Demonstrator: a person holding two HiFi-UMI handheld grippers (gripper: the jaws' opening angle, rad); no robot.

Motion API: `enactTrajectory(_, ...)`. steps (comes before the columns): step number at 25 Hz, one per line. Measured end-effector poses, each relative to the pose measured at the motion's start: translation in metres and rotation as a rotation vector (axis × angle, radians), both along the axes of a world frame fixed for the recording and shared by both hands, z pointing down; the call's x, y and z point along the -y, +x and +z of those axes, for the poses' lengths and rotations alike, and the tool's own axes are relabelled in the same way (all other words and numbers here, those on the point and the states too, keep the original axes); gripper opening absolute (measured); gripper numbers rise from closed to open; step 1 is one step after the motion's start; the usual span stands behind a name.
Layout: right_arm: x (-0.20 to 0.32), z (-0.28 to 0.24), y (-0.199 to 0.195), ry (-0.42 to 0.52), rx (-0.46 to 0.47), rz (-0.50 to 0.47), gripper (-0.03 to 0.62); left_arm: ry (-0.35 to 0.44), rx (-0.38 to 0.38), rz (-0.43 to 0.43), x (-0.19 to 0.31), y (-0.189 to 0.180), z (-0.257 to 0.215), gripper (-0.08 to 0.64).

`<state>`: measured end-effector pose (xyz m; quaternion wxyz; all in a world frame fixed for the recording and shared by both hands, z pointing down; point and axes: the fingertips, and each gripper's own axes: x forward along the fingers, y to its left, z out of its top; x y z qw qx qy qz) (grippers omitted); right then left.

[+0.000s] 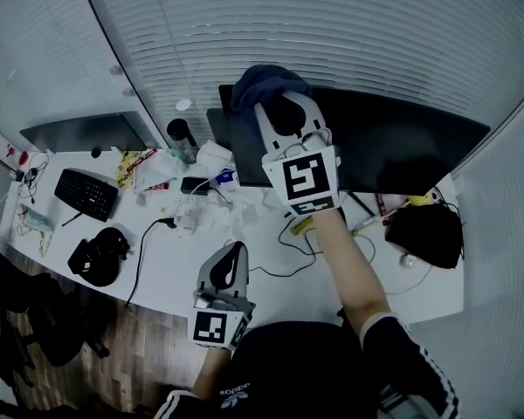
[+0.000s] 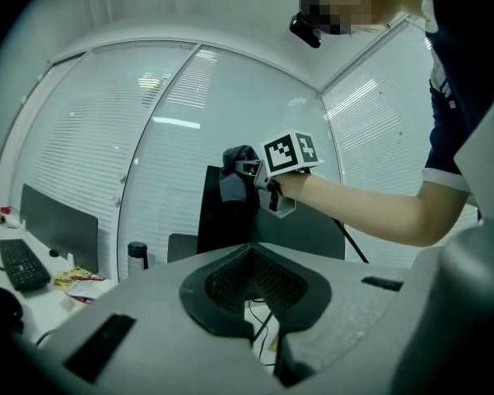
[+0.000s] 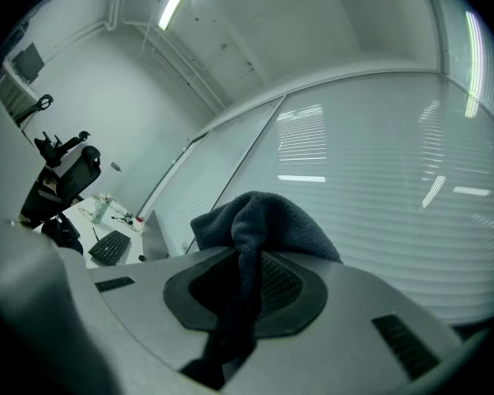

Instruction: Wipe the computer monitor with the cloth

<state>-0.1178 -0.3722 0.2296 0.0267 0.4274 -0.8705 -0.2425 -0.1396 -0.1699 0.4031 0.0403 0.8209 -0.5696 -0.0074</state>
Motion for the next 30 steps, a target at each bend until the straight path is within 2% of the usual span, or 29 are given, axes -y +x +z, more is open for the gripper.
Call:
enactTrajectory(6,0.0,0.001,0.039,-0.003,-0.002,0.029,0.048,0.041,-0.025,0.009,0.0,0.032,-0.015,0.005)
enactTrajectory(10,0.002,0.003,0.066,-0.001,-0.011,0.047,0.046,0.015,0.0,0.023,-0.002,0.051,-0.009,0.005)
enactTrajectory(13,0.002,0.004,0.082,0.0,-0.017,0.06,0.048,0.034,-0.008,0.029,-0.004,0.068,-0.016,0.005)
enactTrajectory(18,0.003,0.005,0.11,0.003,-0.029,0.074,0.048,0.031,0.023,0.034,-0.009,0.088,-0.013,0.005)
enactTrajectory(23,0.003,0.002,0.145,0.006,-0.033,0.103,0.047,0.022,0.018,0.027,-0.013,0.11,-0.016,0.005)
enactTrajectory(30,0.004,0.001,0.194,0.005,-0.029,0.138,0.048,0.055,0.031,0.066,-0.016,0.147,-0.021,0.005)
